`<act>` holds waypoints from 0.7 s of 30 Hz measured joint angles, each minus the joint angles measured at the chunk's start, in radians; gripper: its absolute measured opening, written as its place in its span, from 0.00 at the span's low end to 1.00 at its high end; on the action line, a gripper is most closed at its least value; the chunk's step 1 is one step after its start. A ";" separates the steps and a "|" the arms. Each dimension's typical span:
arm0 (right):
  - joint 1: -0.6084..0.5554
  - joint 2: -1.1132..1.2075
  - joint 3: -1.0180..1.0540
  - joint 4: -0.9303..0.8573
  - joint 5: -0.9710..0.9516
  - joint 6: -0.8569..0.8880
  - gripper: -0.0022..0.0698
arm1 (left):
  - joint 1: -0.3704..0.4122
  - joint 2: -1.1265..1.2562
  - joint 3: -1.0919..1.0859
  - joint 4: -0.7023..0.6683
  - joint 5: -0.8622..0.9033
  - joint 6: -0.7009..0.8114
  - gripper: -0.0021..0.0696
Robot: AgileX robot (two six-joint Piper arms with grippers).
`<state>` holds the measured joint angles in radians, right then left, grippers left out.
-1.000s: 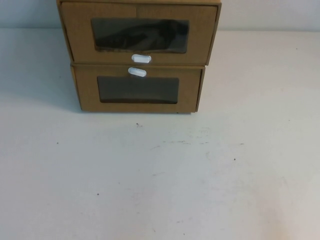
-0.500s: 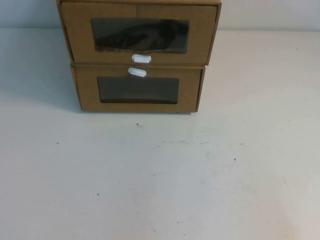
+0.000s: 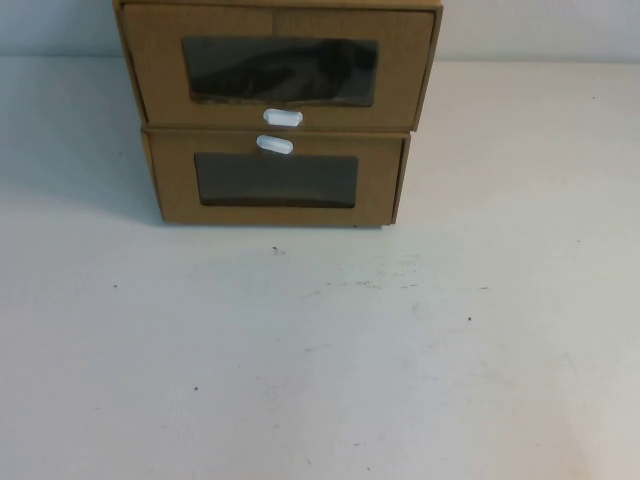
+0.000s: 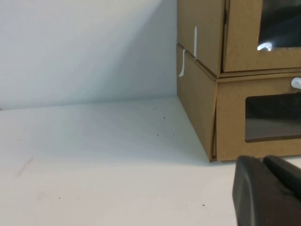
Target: Close the shoe box
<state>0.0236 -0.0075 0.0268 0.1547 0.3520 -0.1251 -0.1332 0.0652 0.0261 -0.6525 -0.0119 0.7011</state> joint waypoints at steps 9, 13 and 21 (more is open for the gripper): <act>0.000 0.000 0.000 0.000 0.000 0.000 0.01 | 0.000 0.000 0.000 0.034 0.018 -0.023 0.02; 0.000 0.000 0.000 0.000 0.000 0.000 0.01 | -0.002 -0.021 0.000 0.312 0.122 -0.252 0.02; 0.000 0.000 0.000 0.000 0.000 0.000 0.01 | -0.002 -0.074 0.000 0.619 0.311 -0.537 0.02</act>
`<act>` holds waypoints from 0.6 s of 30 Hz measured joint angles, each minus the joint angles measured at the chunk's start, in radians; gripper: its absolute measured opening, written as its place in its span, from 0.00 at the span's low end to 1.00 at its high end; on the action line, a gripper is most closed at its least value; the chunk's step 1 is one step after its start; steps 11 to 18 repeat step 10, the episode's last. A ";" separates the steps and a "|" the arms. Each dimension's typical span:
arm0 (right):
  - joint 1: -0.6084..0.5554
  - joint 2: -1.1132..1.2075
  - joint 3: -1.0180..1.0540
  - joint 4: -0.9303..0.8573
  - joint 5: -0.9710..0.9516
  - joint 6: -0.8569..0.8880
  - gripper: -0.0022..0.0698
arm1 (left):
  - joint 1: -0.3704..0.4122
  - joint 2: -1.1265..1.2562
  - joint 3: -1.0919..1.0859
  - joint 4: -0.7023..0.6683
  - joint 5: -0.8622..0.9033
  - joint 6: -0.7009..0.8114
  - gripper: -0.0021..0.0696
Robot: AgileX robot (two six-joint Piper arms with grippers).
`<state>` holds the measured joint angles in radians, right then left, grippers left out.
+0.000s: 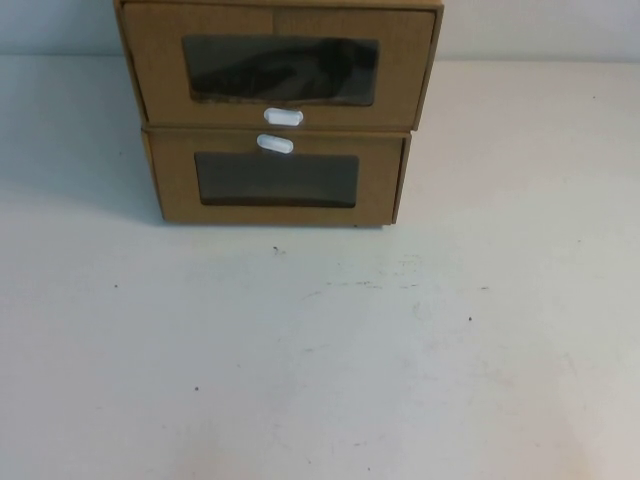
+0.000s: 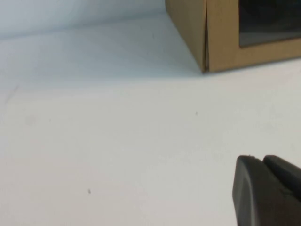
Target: Close the shoe box
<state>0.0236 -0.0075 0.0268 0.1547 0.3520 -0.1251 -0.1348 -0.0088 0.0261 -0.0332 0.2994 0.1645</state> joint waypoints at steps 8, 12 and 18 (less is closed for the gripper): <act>0.000 0.000 0.000 0.000 0.000 0.000 0.01 | 0.000 -0.001 0.000 0.004 0.066 -0.013 0.02; 0.000 0.000 0.000 0.000 0.000 0.000 0.01 | 0.000 -0.001 0.000 0.004 0.066 -0.015 0.02; 0.000 0.000 0.000 0.000 0.000 0.000 0.01 | 0.000 -0.001 0.000 0.004 0.066 -0.015 0.02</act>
